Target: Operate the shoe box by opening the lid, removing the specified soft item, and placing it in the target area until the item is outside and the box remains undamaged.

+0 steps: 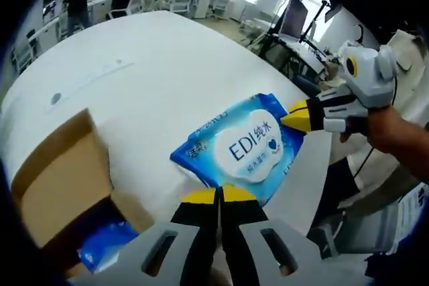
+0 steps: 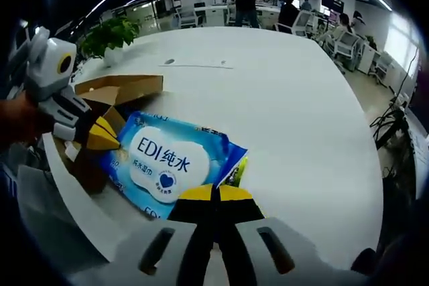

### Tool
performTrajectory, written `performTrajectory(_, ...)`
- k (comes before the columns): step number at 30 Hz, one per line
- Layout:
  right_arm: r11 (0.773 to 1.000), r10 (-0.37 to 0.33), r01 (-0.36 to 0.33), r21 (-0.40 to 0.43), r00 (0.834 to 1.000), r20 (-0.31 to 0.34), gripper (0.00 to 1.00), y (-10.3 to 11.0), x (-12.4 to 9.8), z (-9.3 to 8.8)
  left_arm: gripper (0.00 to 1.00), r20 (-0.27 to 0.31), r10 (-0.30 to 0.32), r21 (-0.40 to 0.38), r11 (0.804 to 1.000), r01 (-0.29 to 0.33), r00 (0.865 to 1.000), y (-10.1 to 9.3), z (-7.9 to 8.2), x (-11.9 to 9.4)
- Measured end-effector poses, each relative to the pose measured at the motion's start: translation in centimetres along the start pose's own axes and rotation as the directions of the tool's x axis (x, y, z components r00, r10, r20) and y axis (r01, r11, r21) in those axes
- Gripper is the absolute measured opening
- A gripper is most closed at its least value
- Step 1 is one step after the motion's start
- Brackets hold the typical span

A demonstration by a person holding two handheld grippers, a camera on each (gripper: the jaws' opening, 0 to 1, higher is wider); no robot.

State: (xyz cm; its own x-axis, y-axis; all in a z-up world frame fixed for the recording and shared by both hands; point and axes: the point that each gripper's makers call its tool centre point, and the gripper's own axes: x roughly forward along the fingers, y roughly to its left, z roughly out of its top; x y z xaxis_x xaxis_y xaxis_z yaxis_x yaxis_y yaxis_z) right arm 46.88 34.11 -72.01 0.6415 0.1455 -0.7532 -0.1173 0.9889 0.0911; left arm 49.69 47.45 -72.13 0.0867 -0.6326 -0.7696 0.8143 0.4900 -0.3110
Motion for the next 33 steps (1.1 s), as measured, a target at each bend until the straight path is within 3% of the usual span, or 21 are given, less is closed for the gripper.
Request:
performTrajectory(11,1.0,0.007,-0.006,0.019,1.0,-0.018,0.0,-1.1,1.3,-1.0,0.0,-0.027,-0.007,-0.005,1.0,0.007,1.0,0.3,-0.1,1.7)
performTrajectory(33,0.999,0.022,-0.02,0.03,0.999,-0.046,0.0,-1.2,3.3,-2.3,0.0,-0.053,0.011,-0.025,1.0,-0.012,0.999,1.2,-1.4,3.1)
